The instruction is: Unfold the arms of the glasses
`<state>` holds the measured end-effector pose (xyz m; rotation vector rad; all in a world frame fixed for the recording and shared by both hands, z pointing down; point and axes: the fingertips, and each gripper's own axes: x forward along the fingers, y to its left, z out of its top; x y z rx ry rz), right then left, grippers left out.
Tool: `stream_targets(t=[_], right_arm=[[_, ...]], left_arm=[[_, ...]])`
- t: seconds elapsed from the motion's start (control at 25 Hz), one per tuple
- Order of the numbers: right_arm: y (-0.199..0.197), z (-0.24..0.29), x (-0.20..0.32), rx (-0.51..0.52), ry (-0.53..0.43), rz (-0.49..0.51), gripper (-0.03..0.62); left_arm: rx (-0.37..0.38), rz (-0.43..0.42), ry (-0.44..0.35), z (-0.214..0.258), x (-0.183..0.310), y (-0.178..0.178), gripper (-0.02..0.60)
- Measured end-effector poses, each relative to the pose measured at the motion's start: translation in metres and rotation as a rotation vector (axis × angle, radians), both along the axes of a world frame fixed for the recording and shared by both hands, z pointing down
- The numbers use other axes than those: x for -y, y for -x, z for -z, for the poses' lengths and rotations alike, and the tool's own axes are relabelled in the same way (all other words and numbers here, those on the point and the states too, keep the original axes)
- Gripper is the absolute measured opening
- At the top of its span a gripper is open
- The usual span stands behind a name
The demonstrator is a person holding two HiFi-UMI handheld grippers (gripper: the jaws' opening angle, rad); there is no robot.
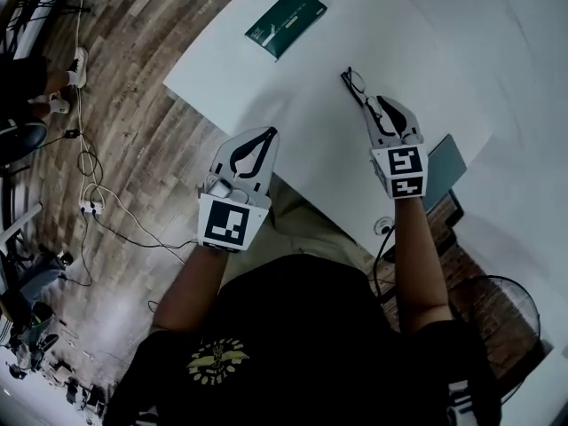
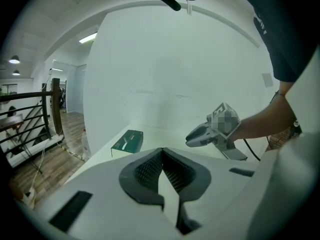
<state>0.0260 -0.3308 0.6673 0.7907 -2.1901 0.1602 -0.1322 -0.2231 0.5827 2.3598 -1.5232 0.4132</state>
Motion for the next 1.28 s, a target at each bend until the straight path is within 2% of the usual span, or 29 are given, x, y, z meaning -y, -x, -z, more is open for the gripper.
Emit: stream_targets(t=[0.12, 0.24, 0.68, 0.96, 1.28], right_arm=[[-0.001, -0.02, 0.006, -0.057, 0.047, 0.018, 0.162], [-0.002, -0.036, 0.008, -0.105, 0.085, 0.033, 0.193], [-0.01, -0.07, 0.017, -0.21, 0.169, 0.039, 0.202], [-0.015, -0.087, 0.022, -0.294, 0.209, 0.053, 0.17], [-0.014, -0.089, 0.024, -0.357, 0.182, 0.091, 0.078]], left_arm=[[-0.005, 0.016, 0.011, -0.005, -0.003, 0.0, 0.006], [-0.003, 0.025, 0.021, -0.009, -0.008, 0.0, 0.006], [-0.002, 0.072, 0.044, -0.017, -0.022, 0.009, 0.006], [0.003, 0.077, 0.056, -0.02, -0.026, 0.011, 0.006], [0.004, 0.089, 0.064, -0.021, -0.031, 0.014, 0.006]])
